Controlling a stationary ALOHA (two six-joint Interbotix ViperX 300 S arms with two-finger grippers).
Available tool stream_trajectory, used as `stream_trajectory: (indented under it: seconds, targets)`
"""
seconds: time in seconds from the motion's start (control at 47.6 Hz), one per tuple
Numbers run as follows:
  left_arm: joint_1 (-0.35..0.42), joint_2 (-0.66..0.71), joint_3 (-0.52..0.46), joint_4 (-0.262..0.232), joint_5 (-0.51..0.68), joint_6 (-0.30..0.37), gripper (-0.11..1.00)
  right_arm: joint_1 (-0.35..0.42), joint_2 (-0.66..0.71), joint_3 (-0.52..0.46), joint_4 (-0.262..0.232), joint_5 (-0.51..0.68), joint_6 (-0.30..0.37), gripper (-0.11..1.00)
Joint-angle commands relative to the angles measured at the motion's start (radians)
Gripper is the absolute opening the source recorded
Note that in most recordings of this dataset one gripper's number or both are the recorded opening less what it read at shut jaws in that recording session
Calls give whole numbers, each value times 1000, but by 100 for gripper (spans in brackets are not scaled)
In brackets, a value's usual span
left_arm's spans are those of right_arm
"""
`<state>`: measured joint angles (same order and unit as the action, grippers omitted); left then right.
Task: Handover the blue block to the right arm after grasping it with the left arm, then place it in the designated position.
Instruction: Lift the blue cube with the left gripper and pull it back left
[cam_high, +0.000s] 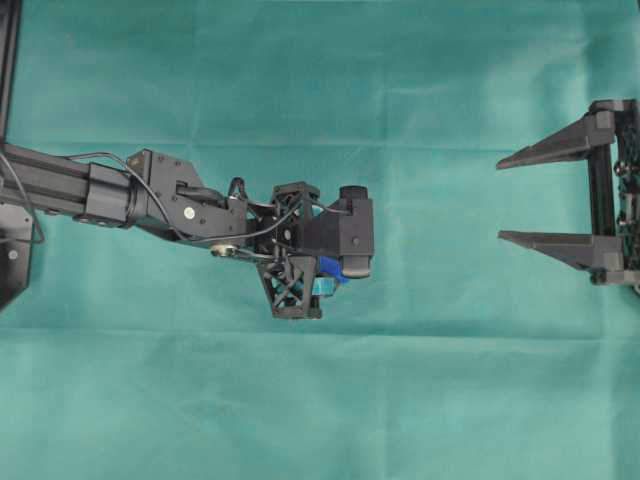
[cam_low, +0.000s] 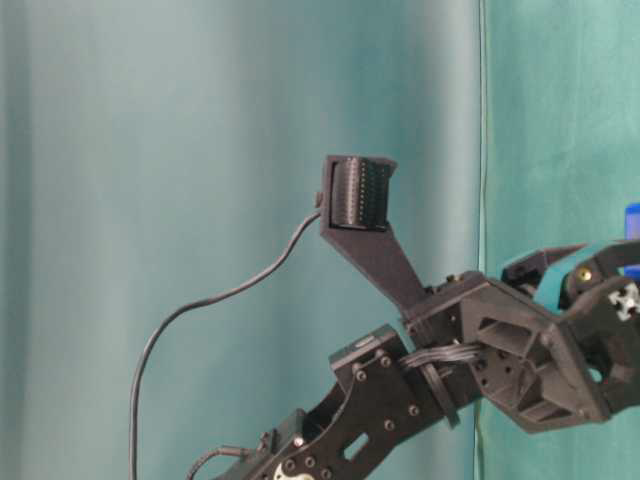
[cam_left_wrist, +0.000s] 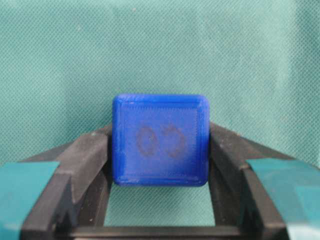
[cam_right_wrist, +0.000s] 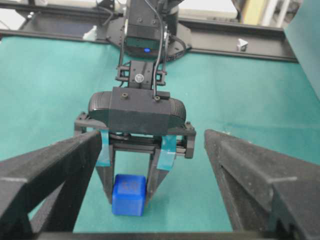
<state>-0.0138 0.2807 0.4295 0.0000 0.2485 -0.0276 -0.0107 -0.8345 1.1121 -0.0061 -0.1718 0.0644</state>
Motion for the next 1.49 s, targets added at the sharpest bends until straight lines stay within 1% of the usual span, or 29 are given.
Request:
stream_trajectory:
  seconds: [0.0,0.252,0.441,0.86,1.175,1.343,1.469]
  targets:
    - [-3,-23,-15,2,-8,2,47,-2,3,-15,-2,-8,0,94]
    - [-3,-55,-20,2,18,2,47,-2,3,-17,-2,-2,0,94]
    - [-3,-117,-20,2,46,3,47,-2,3,-17,-2,-2,-2,94]
    - [-3,-290,-25,8,57,11,47,-2,3,-17,-2,-2,-2,94]
    - [-3,-382,-69,11,92,17,47,-2,3,-17,-2,-3,-2,94]
    - [-5,-442,-77,11,97,38,47,-2,3,-17,-2,-2,-2,94]
    - [-5,-482,-77,11,97,41,47,-2,3,-17,-2,-2,-3,94]
